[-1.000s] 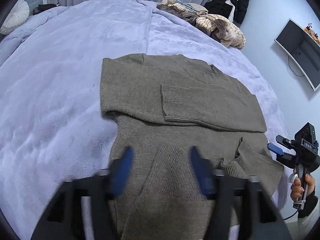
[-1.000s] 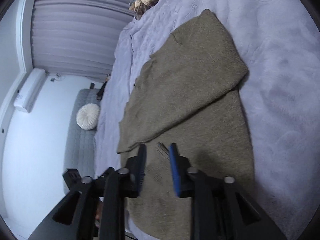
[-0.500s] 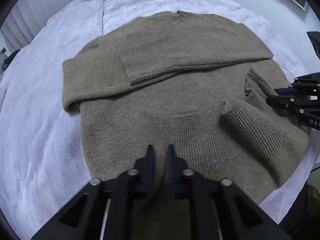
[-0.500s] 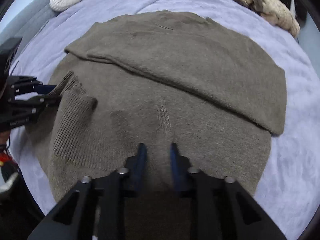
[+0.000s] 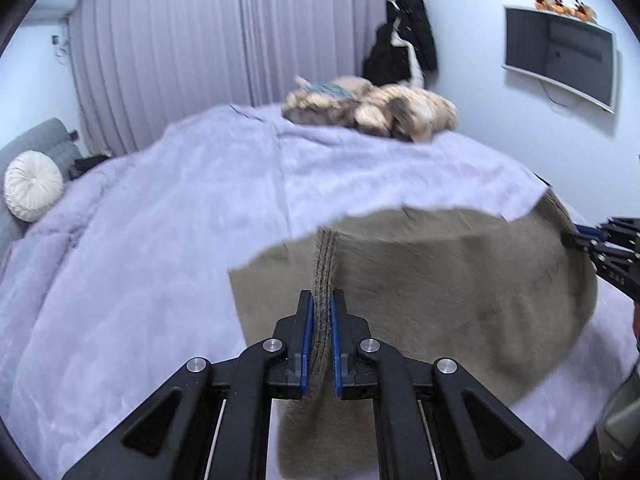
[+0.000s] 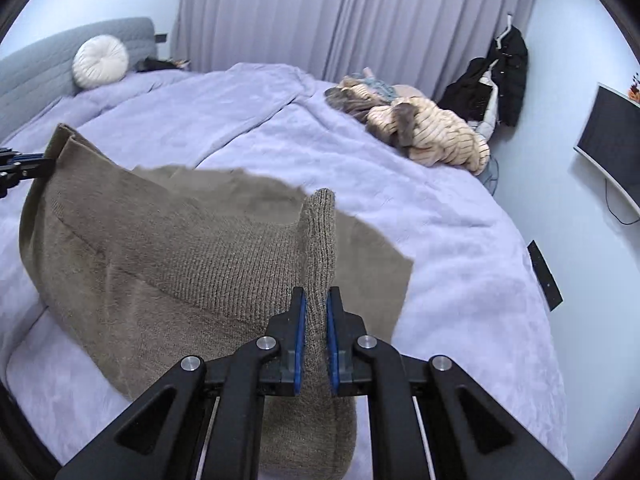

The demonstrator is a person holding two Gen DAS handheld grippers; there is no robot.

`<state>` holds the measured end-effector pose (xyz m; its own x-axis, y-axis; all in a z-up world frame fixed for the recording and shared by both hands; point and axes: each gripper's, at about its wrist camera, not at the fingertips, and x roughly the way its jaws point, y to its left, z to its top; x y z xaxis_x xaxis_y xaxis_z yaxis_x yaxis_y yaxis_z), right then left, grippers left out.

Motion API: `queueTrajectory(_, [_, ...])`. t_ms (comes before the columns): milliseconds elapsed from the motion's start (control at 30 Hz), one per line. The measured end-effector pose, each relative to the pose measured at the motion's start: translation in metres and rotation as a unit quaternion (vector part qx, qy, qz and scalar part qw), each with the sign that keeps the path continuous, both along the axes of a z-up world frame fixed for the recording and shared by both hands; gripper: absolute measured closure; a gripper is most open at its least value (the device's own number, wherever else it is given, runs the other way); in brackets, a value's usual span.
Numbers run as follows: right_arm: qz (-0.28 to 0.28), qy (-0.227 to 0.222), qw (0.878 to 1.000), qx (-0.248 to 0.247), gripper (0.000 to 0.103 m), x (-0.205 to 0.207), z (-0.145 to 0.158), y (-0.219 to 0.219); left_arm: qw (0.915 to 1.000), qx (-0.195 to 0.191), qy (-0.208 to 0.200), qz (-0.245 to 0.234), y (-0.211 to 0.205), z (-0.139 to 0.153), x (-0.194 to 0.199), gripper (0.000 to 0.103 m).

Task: Fold small clothes

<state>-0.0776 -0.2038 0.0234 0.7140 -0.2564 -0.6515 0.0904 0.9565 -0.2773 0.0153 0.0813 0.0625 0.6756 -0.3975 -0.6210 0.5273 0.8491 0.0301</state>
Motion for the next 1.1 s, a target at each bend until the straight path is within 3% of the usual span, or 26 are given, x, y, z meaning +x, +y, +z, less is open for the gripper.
queueTrajectory(167, [-0.009,-0.011,1.0,-0.001,0.093,0.052,0.008,-0.022,0.9995,-0.016,-0.009,0.024,-0.016,0.003,0.065,0.094])
queueTrajectory(267, [-0.017,0.007,1.0,-0.006,0.093,0.097,-0.007,-0.036,0.9992,-0.011,0.023,0.032,-0.032,-0.019,0.104,0.094])
queueTrajectory(333, [-0.028,0.033,0.999,-0.004,0.093,0.122,-0.024,-0.047,0.997,-0.003,0.067,0.038,-0.043,-0.043,0.129,0.094])
queueTrajectory(467, [-0.059,0.096,0.989,0.095,0.093,0.14,-0.074,-0.08,0.9894,-0.009,0.141,0.032,-0.045,-0.084,0.142,0.093])
queueTrajectory(600, [-0.059,0.099,0.969,0.217,0.088,0.122,-0.098,-0.106,0.983,0.012,0.182,0.017,-0.052,-0.112,0.142,0.092])
queueTrajectory(633, [-0.06,0.094,0.962,0.248,0.077,0.122,-0.098,-0.115,0.9828,0.017,0.184,0.011,-0.056,-0.117,0.143,0.085])
queueTrajectory(667, [-0.059,0.09,0.952,0.288,0.07,0.12,-0.099,-0.124,0.9824,0.022,0.186,0.005,-0.059,-0.119,0.145,0.038])
queueTrajectory(700, [-0.059,0.085,0.942,0.319,0.058,0.119,-0.1,-0.13,0.9821,0.027,0.186,0.001,-0.062,-0.122,0.145,0.0])
queueTrajectory(767, [-0.062,0.08,0.93,0.354,0.055,0.12,-0.101,-0.139,0.986,0.024,0.165,-0.003,-0.064,-0.117,0.14,0.0])
queueTrajectory(867, [-0.06,0.088,0.935,0.338,0.055,0.123,-0.103,-0.135,0.9857,0.042,0.163,-0.003,-0.07,-0.118,0.143,0.0])
queueTrajectory(933, [-0.054,0.099,0.946,0.304,0.056,0.128,-0.104,-0.125,0.982,0.055,0.18,-0.008,-0.076,-0.124,0.148,0.008])
queueTrajectory(967, [-0.053,0.103,0.951,0.288,0.056,0.132,-0.104,-0.123,0.9788,0.063,0.194,-0.013,-0.078,-0.13,0.151,0.034])
queueTrajectory(1000, [-0.056,0.104,0.956,0.268,0.067,0.133,-0.103,-0.118,0.9729,0.076,0.218,-0.019,-0.082,-0.139,0.154,0.069])
queueTrajectory(1033, [-0.058,0.103,0.962,0.245,0.088,0.133,-0.101,-0.113,0.9713,0.077,0.224,-0.023,-0.083,-0.142,0.154,0.083])
queueTrajectory(1067, [-0.058,0.101,0.966,0.23,0.092,0.133,-0.1,-0.109,0.973,0.072,0.218,-0.026,-0.083,-0.14,0.152,0.096])
queueTrajectory(1100, [-0.059,0.095,0.971,0.212,0.092,0.131,-0.095,-0.103,0.9772,0.063,0.201,-0.025,-0.081,-0.131,0.147,0.096])
